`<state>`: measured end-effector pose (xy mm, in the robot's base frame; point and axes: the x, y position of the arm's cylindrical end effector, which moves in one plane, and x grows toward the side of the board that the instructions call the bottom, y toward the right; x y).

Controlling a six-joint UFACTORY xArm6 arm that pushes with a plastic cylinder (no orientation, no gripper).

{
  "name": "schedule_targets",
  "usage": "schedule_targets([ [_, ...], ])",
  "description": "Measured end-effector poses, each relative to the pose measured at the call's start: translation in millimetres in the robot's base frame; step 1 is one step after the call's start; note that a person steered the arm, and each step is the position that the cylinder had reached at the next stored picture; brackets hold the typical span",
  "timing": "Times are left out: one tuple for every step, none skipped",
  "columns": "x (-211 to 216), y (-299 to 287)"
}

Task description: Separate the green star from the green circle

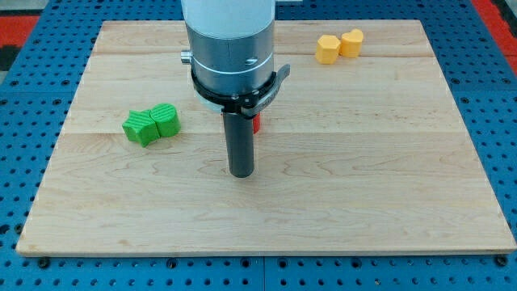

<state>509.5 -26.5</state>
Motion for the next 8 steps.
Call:
schedule_targets([
  [0,0],
  [2,0],
  [-1,-10],
  [-18,-84],
  [-65,-110],
  [-14,-121],
  [-36,-143],
  [-116,-153],
])
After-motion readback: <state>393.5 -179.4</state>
